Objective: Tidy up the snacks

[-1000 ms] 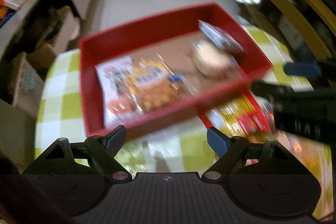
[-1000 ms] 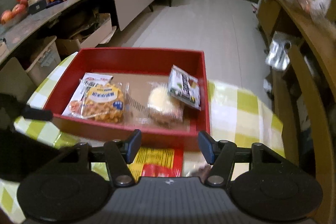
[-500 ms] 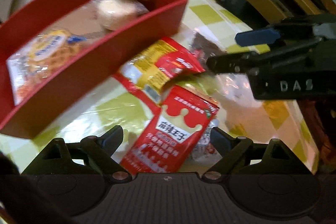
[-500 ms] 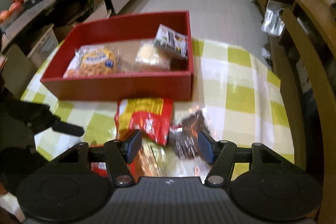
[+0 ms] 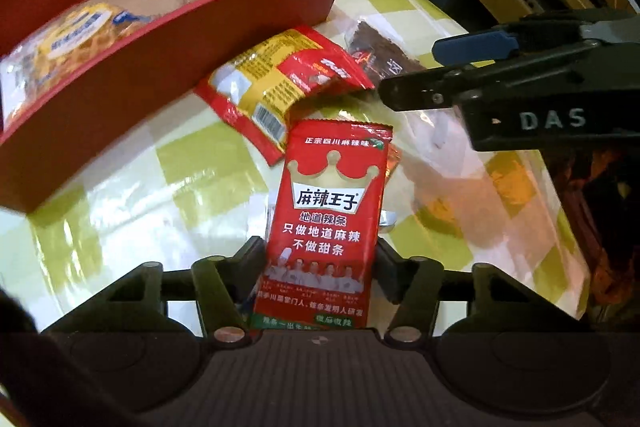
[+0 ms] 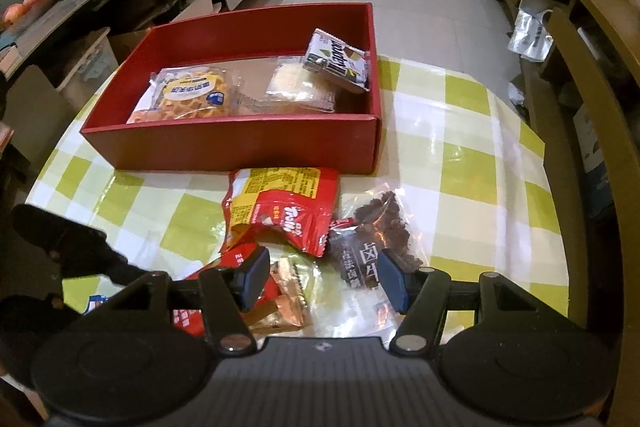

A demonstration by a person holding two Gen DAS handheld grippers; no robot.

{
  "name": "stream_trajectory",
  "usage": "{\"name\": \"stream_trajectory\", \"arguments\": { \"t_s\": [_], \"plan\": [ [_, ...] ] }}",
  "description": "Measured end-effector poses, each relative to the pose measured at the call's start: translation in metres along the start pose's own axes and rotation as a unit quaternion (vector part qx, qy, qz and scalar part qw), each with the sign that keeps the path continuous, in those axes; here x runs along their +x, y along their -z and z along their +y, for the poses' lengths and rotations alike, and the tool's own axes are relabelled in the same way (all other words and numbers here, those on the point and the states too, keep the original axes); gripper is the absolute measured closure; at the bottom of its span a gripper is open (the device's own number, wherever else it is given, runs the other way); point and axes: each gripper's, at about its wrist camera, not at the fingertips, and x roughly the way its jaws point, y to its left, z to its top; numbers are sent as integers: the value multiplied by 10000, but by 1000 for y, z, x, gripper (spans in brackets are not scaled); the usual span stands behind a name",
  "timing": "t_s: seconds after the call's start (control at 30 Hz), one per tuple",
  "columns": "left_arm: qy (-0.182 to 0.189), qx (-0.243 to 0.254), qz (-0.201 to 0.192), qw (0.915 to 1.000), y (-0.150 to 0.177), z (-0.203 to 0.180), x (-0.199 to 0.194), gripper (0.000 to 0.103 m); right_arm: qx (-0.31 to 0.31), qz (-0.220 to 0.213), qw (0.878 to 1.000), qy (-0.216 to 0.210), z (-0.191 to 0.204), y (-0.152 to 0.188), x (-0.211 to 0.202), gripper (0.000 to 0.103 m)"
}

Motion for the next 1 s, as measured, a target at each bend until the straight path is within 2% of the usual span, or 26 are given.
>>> {"name": "stream_trajectory", "arguments": {
  "t_s": [0.1,0.17,0.33,0.5,0.53,0.57,0.83,0.93,1.0],
  "plan": [
    [-127,-94,10,9999,6,-6,-2,36,-84,135,9999,10,3,4,5,38],
    [-55,-263,106,9996,8,-5,1,16,-104,170,9998,21,3,6,6,38],
    [-173,-307,207,9992,-3,-5,17,8,-61,177,9998,39,-3,9,6,38],
    [-142,-488,101,9987,-7,-3,13,22,-65,239,9997,64,-6,10,9,38],
    [-83,-517,64,9986,-7,-2,9,27,-86,242,9997,63,-5,10,10,38],
    [-78,-514,18,9986,-6,-3,6,36,-115,229,9996,68,-3,9,10,38],
    [-373,-784,-106,9962,17,0,-22,50,-26,134,9997,181,-3,-8,23,38],
    [-271,-930,-252,9950,23,8,-39,69,-17,99,9995,288,0,-19,31,37],
    [-271,-993,-325,9942,24,12,-46,71,169,-9,9993,324,0,-28,38,35]
  ]
}}
